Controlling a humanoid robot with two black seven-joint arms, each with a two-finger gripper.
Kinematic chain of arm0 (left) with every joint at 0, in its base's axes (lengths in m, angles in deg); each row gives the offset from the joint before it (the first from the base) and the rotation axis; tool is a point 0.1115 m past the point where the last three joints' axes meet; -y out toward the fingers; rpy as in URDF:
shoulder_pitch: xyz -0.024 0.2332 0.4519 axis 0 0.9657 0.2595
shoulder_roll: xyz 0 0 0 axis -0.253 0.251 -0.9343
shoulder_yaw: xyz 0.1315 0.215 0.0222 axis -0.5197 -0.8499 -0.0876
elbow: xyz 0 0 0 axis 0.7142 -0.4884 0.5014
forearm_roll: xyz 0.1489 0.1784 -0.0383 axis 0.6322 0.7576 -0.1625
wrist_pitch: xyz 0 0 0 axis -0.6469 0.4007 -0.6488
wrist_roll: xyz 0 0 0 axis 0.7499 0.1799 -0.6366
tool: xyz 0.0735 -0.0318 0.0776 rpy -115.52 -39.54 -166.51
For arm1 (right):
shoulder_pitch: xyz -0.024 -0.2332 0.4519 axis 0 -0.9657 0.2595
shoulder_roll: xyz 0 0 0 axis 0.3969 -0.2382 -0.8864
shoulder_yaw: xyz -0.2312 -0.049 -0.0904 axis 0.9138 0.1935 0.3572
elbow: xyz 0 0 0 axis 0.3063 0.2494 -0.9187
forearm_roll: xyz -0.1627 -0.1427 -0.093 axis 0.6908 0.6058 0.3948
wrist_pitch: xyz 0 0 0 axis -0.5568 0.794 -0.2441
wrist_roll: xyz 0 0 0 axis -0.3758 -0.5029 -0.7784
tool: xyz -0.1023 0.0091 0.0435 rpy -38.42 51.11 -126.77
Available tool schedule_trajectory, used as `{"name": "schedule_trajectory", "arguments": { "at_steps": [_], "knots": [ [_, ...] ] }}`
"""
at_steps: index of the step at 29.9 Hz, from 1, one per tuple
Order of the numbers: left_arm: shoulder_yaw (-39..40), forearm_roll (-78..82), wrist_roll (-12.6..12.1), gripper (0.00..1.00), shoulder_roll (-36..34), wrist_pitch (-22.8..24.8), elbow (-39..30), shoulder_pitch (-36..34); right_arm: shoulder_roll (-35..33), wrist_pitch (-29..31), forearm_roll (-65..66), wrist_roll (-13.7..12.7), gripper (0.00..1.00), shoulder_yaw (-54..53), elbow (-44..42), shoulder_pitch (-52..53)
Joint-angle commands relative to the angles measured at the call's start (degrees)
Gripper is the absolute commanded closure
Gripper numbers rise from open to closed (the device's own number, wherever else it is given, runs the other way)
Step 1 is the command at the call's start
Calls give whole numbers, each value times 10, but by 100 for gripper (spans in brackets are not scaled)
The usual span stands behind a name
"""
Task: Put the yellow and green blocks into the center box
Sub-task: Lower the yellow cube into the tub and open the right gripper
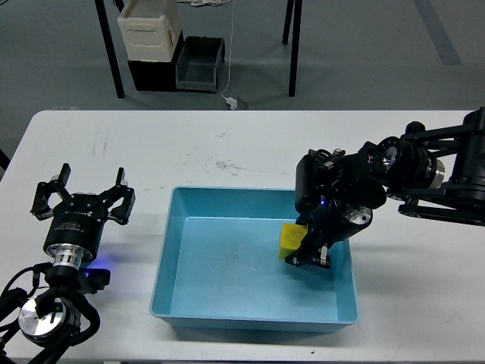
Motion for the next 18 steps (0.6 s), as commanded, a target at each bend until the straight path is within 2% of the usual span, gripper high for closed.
{"name": "schedule_trajectory", "arguments": {
  "at_steps": [1, 9, 14, 18],
  "knots": [
    [-8, 10, 0, 0, -32, -2, 6, -5, -2, -1, -39, 0, 3, -2, -2, -4],
    [-64, 21, 0, 0, -126, 6, 14, -44, -8, -7, -55, 0, 3, -45, -4, -4],
    [-60, 106, 0, 0, -167, 8, 13, -55, -45, -7, -76, 0, 3, -134, -13, -6],
    [-47, 209, 0, 1, -192, -15, 14, -74, -77, -9, -111, 0, 3, -226, -13, -24]
  ]
}}
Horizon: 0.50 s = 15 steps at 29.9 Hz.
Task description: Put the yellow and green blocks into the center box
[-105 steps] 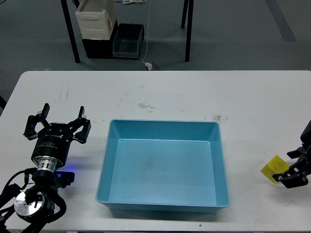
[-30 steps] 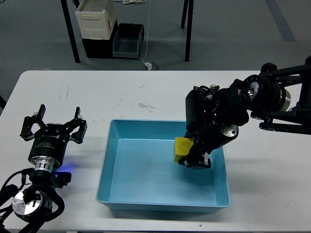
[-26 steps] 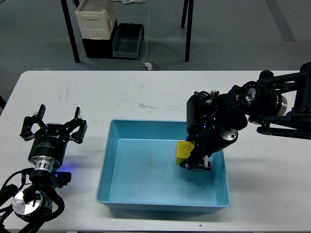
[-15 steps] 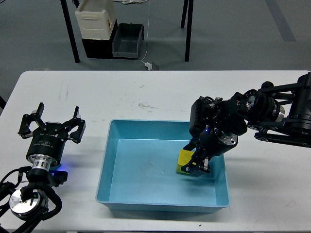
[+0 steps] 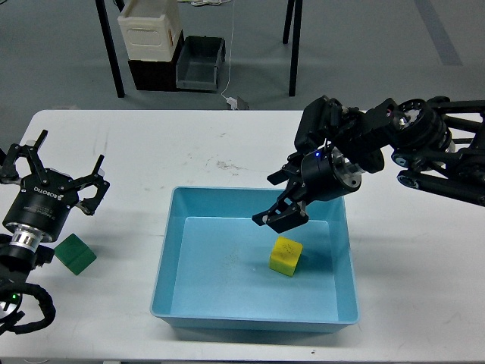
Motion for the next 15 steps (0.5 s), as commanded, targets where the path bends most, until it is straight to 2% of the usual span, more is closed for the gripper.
{"name": "schedule_trajectory", "arguments": {
  "at_steps": [1, 6, 11, 15],
  "knots": [
    [9, 101, 0, 1, -37, -32, 0, -17, -26, -1, -31, 0, 3, -93, 0, -22],
    [9, 142, 0, 1, -104, -52, 0, -49, -15, -1, -49, 0, 3, -294, -1, -106],
    [37, 135, 0, 0, -146, -44, 0, -58, 50, -4, -60, 0, 3, -483, 7, -215],
    [79, 144, 0, 0, -150, -40, 7, -58, 88, -51, -62, 0, 3, -596, 19, -295]
  ]
}}
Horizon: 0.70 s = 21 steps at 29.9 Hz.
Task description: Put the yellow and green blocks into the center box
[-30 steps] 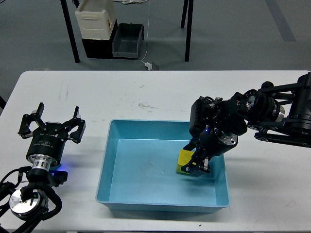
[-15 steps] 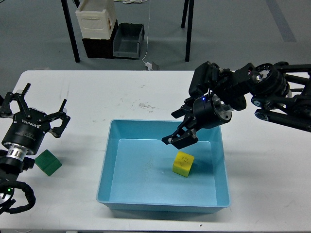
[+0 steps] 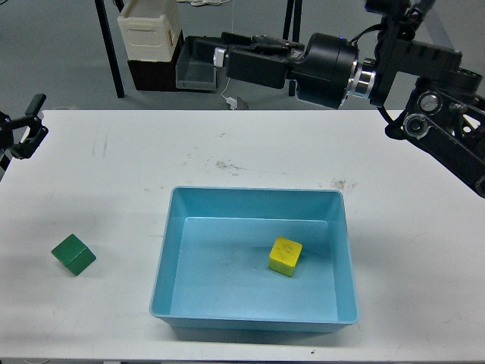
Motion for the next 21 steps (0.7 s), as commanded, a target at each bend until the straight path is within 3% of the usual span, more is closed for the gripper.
{"name": "schedule_trajectory", "arguments": {
  "at_steps": [1, 3, 11, 21],
  "knots": [
    [33, 19, 0, 0, -8, 5, 8, -1, 32, -45, -2, 0, 3, -99, 15, -76],
    [36, 76, 0, 0, -22, 7, 11, -11, 33, -56, -8, 0, 3, -138, 34, -111],
    [37, 461, 0, 0, -56, 7, 14, -73, 43, -76, -112, -60, 4, -296, 111, -282],
    [28, 816, 0, 0, -102, 15, -20, -102, 82, -80, -151, -71, 6, -409, 202, -497]
  ]
}}
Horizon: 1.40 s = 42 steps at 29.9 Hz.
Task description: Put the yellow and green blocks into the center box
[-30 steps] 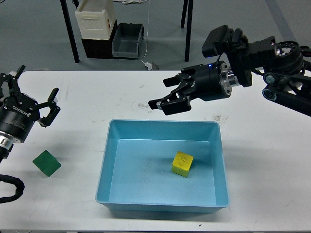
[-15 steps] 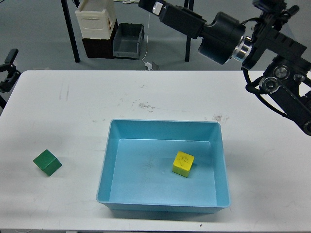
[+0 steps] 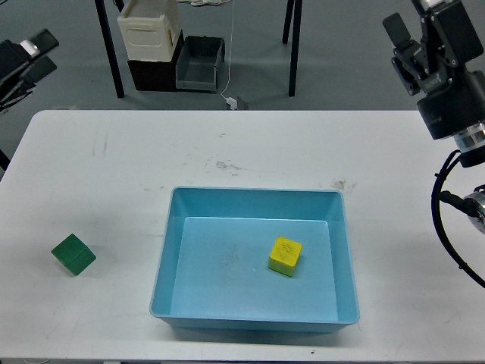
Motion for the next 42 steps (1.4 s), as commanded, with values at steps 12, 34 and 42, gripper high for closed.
{"name": "schedule_trajectory", "arguments": {
  "at_steps": [12, 34, 42],
  "knots": [
    [-177, 291, 0, 0, -61, 150, -76, -129, 87, -10, -6, 3, 4, -85, 50, -169],
    [-434, 466, 0, 0, -44, 150, 12, -204, 87, -41, -48, 5, 3, -96, 56, -241],
    [-443, 466, 0, 0, -25, 150, 73, -208, 87, -41, -49, 6, 3, -90, 57, -241]
  ]
}}
